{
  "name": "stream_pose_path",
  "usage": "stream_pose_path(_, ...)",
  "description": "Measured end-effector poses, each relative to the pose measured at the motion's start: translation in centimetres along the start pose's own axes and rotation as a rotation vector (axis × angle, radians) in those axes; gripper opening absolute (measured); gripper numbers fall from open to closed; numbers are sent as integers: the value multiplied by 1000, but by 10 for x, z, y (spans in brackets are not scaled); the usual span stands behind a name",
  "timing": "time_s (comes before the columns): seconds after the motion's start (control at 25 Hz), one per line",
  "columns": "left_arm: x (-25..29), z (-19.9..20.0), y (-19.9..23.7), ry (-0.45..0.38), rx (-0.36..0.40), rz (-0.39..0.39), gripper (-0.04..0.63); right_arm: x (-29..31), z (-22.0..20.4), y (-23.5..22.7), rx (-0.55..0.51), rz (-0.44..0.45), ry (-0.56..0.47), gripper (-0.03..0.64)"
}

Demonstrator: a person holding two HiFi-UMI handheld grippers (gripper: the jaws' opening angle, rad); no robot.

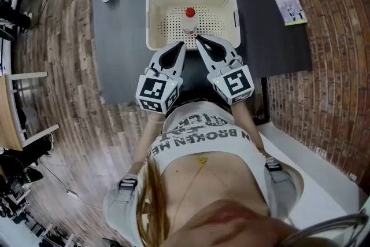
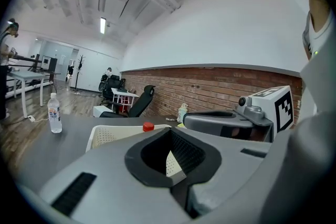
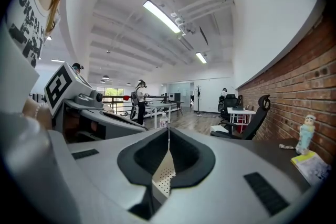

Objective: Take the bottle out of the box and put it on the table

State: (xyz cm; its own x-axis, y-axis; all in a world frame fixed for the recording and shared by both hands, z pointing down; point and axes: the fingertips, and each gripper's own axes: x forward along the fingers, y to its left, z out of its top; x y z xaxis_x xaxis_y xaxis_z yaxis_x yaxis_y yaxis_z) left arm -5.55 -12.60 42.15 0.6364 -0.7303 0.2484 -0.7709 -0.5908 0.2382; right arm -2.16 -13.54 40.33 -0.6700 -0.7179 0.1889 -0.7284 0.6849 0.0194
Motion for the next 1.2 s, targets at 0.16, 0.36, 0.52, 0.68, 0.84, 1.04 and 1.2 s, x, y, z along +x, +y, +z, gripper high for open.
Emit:
stream_pose_path(0.16, 10, 1, -1, -1, -6, -12, 0, 1, -3, -6, 5, 1, 8, 11)
stream_pose_path(0.36, 19, 4, 1, -3, -5, -23, 0, 5, 0, -16, 6, -7, 0, 11)
stream_pose_path(0.52, 22, 3, 4, 4, -5, -15, 0, 7, -3, -23, 9, -15, 3, 11)
stream_pose_path(0.68, 24, 2, 7, 11, -6, -14, 0, 12, -4, -26, 10, -14, 7, 11)
stream_pose_path(0.84, 27, 1, 8, 10, -15, -16, 0, 16, -6, -28, 7, -4, 13, 11)
stream_pose_path(1.04, 30, 2, 8, 12, -10, -17, 0, 21, -7, -29, -2, 5, 17, 11)
stream_pose_path(1.2, 28, -3, 8, 29, -17, -14, 0, 26, -9, -31, -27, -2, 30, 11)
